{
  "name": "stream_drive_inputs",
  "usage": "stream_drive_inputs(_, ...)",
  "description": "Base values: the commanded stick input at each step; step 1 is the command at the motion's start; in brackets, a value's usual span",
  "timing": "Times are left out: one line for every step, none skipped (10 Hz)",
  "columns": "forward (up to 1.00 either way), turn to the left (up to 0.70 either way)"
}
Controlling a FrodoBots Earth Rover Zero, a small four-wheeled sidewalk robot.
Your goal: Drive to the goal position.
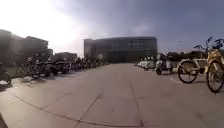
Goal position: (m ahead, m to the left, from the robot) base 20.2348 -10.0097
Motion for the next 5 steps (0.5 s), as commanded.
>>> stream_drive_inputs(1.00,0.01)
stream_drive_inputs(1.00,0.01)
stream_drive_inputs(1.00,0.01)
stream_drive_inputs(1.00,0.01)
stream_drive_inputs(1.00,0.01)
